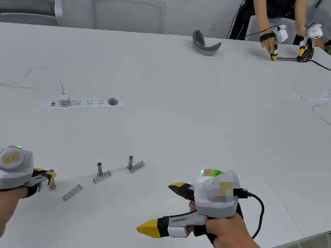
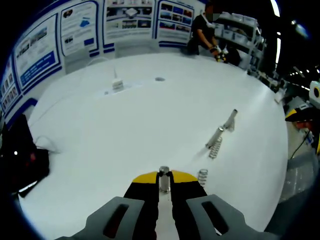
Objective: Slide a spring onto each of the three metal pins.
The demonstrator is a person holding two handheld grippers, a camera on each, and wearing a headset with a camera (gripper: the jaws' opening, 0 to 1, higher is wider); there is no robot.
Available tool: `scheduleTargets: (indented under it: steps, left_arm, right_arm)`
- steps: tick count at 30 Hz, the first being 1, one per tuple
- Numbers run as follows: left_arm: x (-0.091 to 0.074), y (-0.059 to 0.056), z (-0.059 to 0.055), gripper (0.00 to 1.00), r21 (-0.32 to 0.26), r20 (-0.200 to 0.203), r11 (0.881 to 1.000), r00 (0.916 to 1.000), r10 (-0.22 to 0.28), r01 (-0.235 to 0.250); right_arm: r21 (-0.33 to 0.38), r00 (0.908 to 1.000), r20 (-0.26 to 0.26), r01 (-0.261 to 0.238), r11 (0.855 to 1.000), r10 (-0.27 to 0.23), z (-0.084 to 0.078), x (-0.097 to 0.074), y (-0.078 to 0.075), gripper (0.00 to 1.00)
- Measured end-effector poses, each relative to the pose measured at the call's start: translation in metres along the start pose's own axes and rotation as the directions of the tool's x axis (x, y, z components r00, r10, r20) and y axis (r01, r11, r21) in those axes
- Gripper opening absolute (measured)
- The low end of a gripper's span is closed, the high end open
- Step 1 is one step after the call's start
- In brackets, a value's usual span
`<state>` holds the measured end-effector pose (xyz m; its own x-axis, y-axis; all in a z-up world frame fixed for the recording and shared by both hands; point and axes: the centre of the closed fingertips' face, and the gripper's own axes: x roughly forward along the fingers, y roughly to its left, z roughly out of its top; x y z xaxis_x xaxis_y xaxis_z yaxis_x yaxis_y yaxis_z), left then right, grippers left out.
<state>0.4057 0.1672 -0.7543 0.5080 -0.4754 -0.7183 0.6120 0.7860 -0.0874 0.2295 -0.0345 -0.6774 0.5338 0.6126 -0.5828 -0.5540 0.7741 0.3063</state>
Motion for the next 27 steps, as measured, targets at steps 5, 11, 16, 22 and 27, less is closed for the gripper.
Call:
scheduleTargets:
  steps: [5,11,16,22,27]
  left_arm:
    - [-0.0012,0.0023,-0.0004,0.08,0.000,0.002,1.000,1.0000,0.003,-0.003]
    - [-0.0010,0.0037,-0.0015,0.08,0.002,0.007,1.000,0.9999,0.010,-0.010]
    - [-0.0009,0.0016,-0.0021,0.08,0.016,0.011,1.000,0.9999,0.010,-0.010]
    - [-0.0014,0.0006,-0.0023,0.08,0.032,0.014,0.999,0.9998,0.012,-0.012]
    - [-0.0022,-0.0011,-0.0029,0.08,0.029,0.014,1.000,0.9998,0.012,-0.012]
  right_arm:
    - [-0.001,1.0000,-0.001,0.000,1.000,0.000,0.0001,-0.0003,0.0000,0.89]
    - [-0.003,1.0000,-0.003,0.000,1.000,0.000,-0.0001,-0.0007,0.0002,0.89]
    - [-0.003,1.0000,-0.005,0.000,1.000,0.000,-0.0008,-0.0009,0.0005,0.89]
    - [-0.003,1.0000,-0.007,-0.004,1.000,0.004,-0.0017,0.0003,0.0021,0.89]
    - [-0.001,1.0000,-0.006,-0.007,1.000,0.007,-0.0019,0.0010,0.0031,0.89]
